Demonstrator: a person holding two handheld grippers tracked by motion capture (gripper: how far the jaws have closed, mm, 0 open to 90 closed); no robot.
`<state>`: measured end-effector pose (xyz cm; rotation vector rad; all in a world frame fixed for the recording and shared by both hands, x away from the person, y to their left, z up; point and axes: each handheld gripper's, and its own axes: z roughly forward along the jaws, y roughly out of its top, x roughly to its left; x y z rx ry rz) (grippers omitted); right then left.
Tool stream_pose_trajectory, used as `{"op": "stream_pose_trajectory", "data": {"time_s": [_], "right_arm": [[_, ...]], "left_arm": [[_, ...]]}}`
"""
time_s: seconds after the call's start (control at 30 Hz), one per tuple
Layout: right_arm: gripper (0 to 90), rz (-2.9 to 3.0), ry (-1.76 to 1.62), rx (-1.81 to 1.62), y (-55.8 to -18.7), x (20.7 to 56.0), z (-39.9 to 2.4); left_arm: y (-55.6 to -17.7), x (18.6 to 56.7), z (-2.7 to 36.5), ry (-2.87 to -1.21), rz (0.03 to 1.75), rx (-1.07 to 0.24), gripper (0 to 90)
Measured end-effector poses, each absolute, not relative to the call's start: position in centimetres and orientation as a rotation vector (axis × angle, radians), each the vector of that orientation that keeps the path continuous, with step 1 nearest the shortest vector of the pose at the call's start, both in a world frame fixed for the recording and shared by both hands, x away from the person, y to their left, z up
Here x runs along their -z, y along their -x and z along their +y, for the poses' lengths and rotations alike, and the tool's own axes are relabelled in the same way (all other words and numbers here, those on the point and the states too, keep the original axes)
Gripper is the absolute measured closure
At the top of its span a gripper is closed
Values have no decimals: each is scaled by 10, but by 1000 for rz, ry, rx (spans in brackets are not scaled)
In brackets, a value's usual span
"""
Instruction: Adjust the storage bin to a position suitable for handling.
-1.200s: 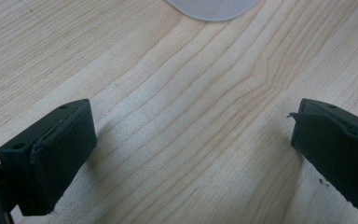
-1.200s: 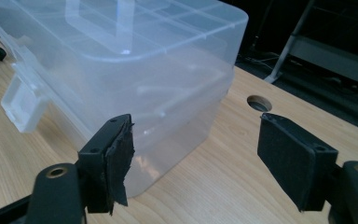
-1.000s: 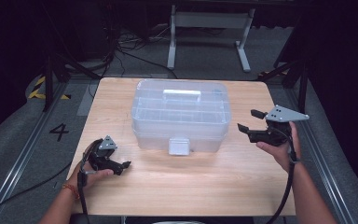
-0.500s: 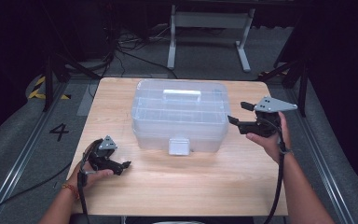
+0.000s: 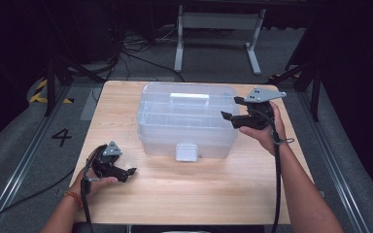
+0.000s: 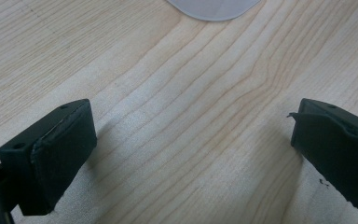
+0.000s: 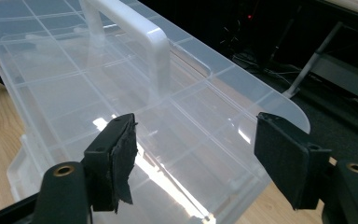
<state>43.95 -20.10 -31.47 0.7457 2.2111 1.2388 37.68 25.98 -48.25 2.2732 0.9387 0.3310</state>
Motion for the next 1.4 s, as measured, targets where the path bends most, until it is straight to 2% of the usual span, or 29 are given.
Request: {"op": "stream_pose_trajectory", "data": {"time_s": [0.57, 0.83, 1.27, 1.37, 1.4], "right_arm": [[339, 2277, -715, -1190, -474, 313, -168], [392, 2318, -713, -1156, -478, 309, -156], [614, 2357, -668, -1125, -482, 302, -139], [628, 2361, -661, -1122, -481, 302, -137], [668, 2366, -651, -1119, -481, 302, -135]], "left_arm": [[-377, 483, 260, -2271, 942, -328, 8], [-376, 483, 261, -2249, 953, -340, 37], [-376, 483, 261, -2249, 952, -339, 37], [-376, 483, 261, -2249, 952, -339, 37], [-376, 483, 261, -2249, 953, -339, 37]]}}
